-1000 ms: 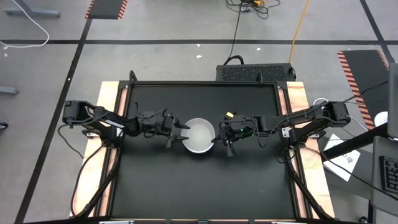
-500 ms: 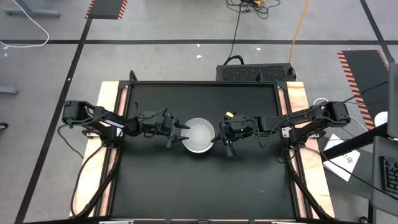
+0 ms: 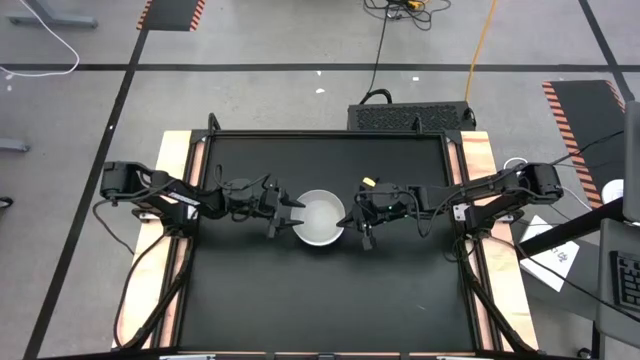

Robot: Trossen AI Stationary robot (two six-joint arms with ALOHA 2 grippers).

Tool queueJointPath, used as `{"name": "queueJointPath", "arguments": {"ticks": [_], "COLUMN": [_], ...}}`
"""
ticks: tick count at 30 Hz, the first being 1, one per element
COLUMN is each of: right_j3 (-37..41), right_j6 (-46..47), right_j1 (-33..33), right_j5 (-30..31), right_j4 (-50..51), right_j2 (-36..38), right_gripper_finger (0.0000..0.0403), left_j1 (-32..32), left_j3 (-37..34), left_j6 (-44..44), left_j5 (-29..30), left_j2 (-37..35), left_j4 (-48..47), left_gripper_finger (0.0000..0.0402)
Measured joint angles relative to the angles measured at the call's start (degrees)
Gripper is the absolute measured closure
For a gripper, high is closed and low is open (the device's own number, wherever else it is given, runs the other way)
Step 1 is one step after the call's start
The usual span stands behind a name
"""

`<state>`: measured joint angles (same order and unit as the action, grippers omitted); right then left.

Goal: Nest bowls inside each other
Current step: Stack the light gray bowl on the white bowl, then return to Home Position

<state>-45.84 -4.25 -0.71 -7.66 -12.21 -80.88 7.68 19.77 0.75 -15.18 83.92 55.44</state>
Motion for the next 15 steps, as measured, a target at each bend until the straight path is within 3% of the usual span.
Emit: {"name": "queueJointPath", "arguments": {"ticks": [8,15], "right_j3": [-0.29,-0.52], "right_j6": [0.15,-0.25], "right_j1": [1.25,1.94], "right_j5": [-0.04,-0.04], "right_j4": [-0.38,1.4], "right_j2": [0.0,3.94], "right_gripper_finger": [0.0378,0.0369], "left_j1": [0.0,-0.2], "left_j3": [0.77,4.89], "left_j6": [0.0,-3.09], "left_j5": [-0.34,-0.37], "left_j2": [-1.98,-10.84], "left_j4": [-0.79,-14.81], "left_gripper_finger": [0.0163,0.0163]}}
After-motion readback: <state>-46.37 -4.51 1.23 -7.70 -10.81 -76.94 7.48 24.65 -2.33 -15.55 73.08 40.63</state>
